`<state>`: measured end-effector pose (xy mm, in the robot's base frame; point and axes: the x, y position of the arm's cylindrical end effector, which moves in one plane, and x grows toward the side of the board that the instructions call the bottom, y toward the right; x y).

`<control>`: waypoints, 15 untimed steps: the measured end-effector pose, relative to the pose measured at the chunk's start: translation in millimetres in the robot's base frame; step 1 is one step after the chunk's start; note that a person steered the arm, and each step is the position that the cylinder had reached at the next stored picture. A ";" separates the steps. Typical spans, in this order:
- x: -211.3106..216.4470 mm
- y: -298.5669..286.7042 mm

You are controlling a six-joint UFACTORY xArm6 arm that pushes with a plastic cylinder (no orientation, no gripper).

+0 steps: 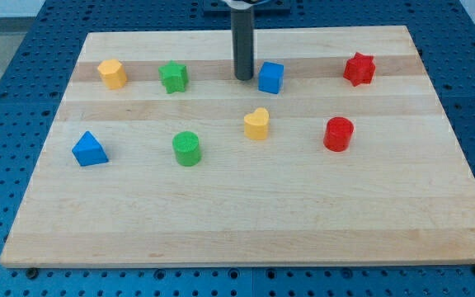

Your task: Make a diagonal line with the blue cube red star and red circle

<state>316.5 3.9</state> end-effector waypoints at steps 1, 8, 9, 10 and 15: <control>19.9 33.2; 69.8 119.5; 71.2 137.5; 69.8 150.9; 125.7 60.3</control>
<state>442.2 64.2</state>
